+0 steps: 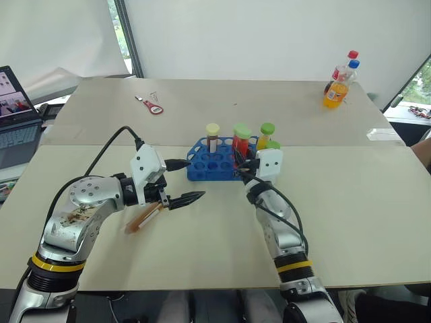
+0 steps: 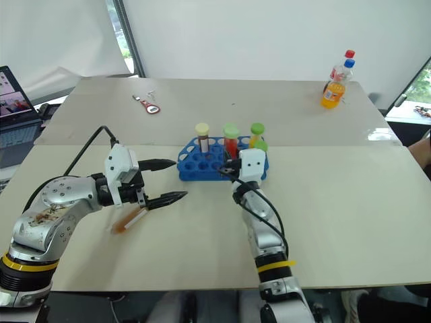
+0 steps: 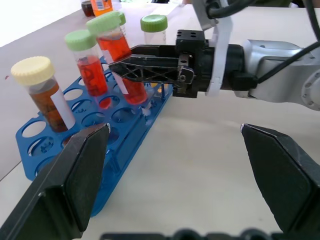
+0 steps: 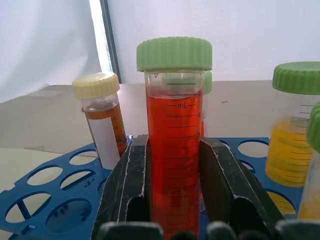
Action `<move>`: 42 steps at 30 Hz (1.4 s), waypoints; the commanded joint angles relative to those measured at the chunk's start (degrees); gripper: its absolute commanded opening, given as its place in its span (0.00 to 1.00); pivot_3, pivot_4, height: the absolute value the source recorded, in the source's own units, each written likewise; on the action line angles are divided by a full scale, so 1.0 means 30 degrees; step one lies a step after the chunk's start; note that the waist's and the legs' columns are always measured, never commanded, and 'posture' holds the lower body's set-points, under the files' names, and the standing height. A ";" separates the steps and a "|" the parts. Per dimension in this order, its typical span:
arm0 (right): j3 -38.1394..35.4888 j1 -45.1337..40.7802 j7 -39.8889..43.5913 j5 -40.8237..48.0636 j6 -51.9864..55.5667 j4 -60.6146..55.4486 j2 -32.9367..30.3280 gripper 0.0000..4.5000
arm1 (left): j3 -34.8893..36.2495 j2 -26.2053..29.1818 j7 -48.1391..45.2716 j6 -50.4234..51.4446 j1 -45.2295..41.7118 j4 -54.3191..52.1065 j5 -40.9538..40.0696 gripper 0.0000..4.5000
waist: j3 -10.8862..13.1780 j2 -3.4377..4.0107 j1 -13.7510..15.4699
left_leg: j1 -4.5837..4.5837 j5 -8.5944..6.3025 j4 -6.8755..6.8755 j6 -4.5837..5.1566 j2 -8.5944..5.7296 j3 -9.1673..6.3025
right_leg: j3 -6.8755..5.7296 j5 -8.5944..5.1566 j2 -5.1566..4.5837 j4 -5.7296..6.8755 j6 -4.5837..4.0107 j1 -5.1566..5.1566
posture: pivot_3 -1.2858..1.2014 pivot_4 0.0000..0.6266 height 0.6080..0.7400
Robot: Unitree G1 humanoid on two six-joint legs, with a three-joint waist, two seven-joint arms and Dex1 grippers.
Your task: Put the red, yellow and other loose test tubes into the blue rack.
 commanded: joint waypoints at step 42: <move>-0.0718 -0.0097 1.2532 1.1581 1.9328 -1.6490 -1.5025 0.97 | -0.9148 0.6575 -0.2008 1.1443 -0.7235 0.2419 0.3700 1.00 | 0.0054 -0.0085 0.0639 | -0.0069 -0.0002 0.0034 0.0009 -0.0010 0.0143 | -0.0009 -0.0025 0.0037 -0.0097 -0.0003 -0.0021 | 0.52 0.24 0.95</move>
